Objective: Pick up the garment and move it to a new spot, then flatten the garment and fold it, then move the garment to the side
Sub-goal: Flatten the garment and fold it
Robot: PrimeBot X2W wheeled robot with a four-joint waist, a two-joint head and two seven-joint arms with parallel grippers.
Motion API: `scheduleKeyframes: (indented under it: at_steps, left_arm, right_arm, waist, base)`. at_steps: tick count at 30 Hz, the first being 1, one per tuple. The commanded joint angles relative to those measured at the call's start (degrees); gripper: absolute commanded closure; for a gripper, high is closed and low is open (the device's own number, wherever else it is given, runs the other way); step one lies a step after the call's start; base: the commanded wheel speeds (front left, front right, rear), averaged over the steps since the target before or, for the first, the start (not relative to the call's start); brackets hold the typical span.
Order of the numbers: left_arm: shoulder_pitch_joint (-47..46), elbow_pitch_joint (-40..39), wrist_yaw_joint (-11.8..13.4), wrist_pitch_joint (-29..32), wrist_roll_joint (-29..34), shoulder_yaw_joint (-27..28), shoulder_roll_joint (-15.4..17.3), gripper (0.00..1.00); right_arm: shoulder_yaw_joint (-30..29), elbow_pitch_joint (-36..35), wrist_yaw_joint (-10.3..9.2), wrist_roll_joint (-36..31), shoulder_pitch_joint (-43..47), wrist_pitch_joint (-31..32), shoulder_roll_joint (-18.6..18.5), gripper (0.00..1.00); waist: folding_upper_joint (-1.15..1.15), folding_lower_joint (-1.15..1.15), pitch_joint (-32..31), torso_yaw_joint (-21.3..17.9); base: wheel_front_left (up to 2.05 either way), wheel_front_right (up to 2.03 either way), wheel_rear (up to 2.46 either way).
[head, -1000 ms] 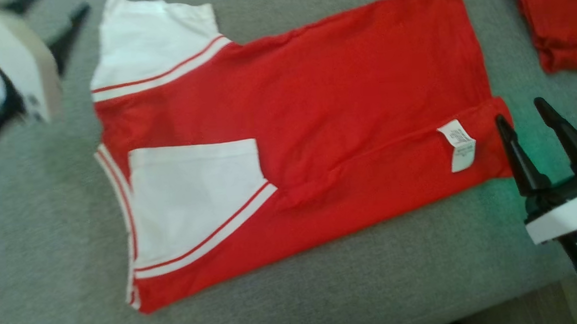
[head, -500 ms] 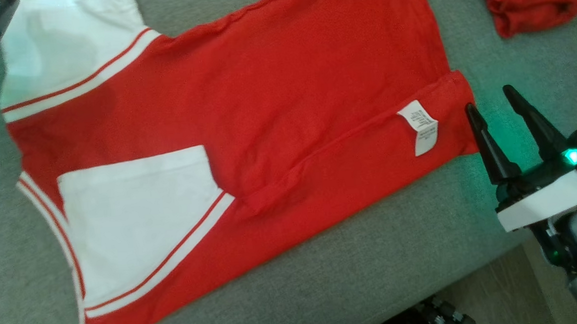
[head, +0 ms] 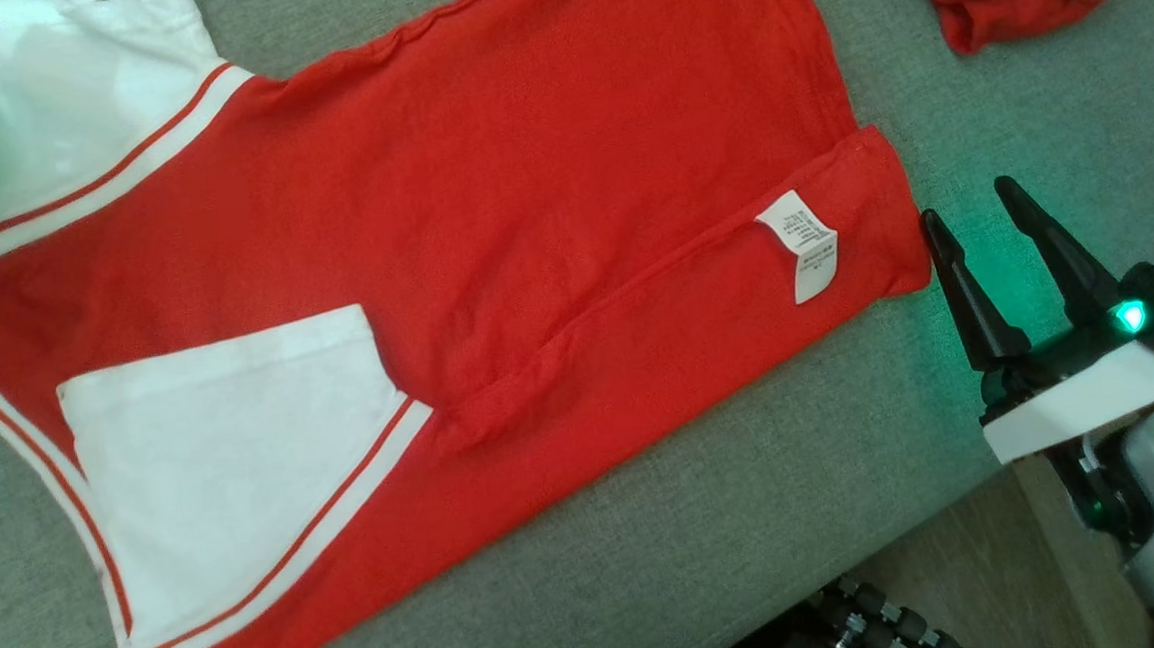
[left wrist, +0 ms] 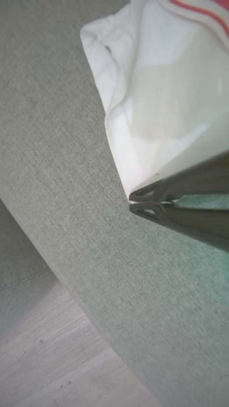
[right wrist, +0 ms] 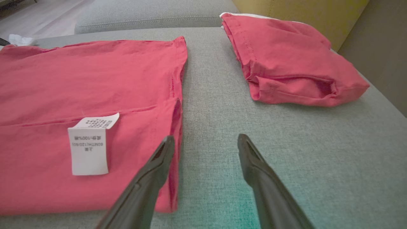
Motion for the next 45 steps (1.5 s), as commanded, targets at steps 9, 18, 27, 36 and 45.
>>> scheduleKeyframes:
  at_steps: [9,18,27,36,45]
  left_arm:
    - [-1.59,-3.65,0.1,-4.59,-0.14,2.83,2.49,1.0]
    - [-3.17,-5.84,-0.33,-10.0,-0.08,0.22,1.0,1.0]
    - [-5.85,-7.57,-0.41,-12.25,-1.4,-4.1,1.48,1.0]
    - [-7.52,-7.38,-0.42,-13.61,-2.69,-6.91,2.07,1.0]
    - [-9.44,-6.39,-0.42,-14.88,-3.8,-9.46,1.98,1.0]
  right_arm:
    - [1.86,-2.79,-0.04,4.06,-5.25,1.11,-2.06,0.0]
    - [7.69,-0.12,-0.04,11.16,-19.89,14.17,-5.67,0.0]
    - [12.5,11.43,-0.04,11.09,-33.65,24.99,-4.85,0.0]
    - [13.97,19.9,-0.04,8.74,-39.47,26.97,0.53,0.0]
    - [15.96,27.45,-0.04,10.02,-43.93,27.74,3.86,0.15]
  waist:
    - [0.0,0.0,-1.29,0.96]
    - [0.0,0.0,-2.11,3.64]
    - [0.0,0.0,-1.95,5.86]
    - [0.0,0.0,-1.3,6.99]
    - [0.0,0.0,-0.71,8.15]
  base:
    - [0.0,0.0,0.0]
    - [0.0,0.0,0.0]
    - [0.0,0.0,0.0]
    - [0.0,0.0,0.0]
    - [0.0,0.0,0.0]
